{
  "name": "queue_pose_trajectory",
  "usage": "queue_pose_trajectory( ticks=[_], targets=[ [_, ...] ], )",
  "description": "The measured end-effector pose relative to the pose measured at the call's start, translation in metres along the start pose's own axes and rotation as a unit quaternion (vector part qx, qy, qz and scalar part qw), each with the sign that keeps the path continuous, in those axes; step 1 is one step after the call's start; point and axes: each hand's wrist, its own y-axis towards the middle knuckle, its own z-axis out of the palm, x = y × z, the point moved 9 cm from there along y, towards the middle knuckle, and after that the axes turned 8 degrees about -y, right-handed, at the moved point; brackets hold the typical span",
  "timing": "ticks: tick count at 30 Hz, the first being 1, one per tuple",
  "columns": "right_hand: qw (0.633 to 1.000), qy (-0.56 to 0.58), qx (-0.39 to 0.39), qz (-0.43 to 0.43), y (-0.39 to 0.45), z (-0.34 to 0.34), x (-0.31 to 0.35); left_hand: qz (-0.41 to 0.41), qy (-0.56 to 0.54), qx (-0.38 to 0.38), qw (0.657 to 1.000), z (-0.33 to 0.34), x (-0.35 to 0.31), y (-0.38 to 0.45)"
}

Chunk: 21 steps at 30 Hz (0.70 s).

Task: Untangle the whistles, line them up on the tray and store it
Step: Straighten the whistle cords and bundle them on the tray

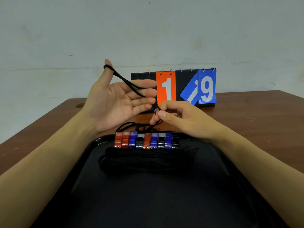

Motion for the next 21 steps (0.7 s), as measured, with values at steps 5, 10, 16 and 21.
queue_pose_trajectory(
  ticks=[5, 10, 16, 21],
  targets=[
    [0.995, -0.014, -0.094, 0.035, -0.001, -0.03, -0.015, 0.045, -0.03, -0.083, 0.995, -0.033, -0.013, 0.006],
    [0.988, -0.014, -0.138, 0.069, -0.004, -0.048, -0.029, 0.061, -0.065, -0.17, 0.981, -0.066, -0.016, 0.009],
    [0.981, -0.04, -0.153, 0.11, -0.007, -0.055, -0.049, 0.083, -0.06, -0.211, 0.972, -0.092, -0.023, 0.009],
    [0.977, -0.057, -0.159, 0.133, -0.007, -0.058, -0.06, 0.099, -0.057, -0.234, 0.965, -0.105, -0.025, 0.01]
  ],
)
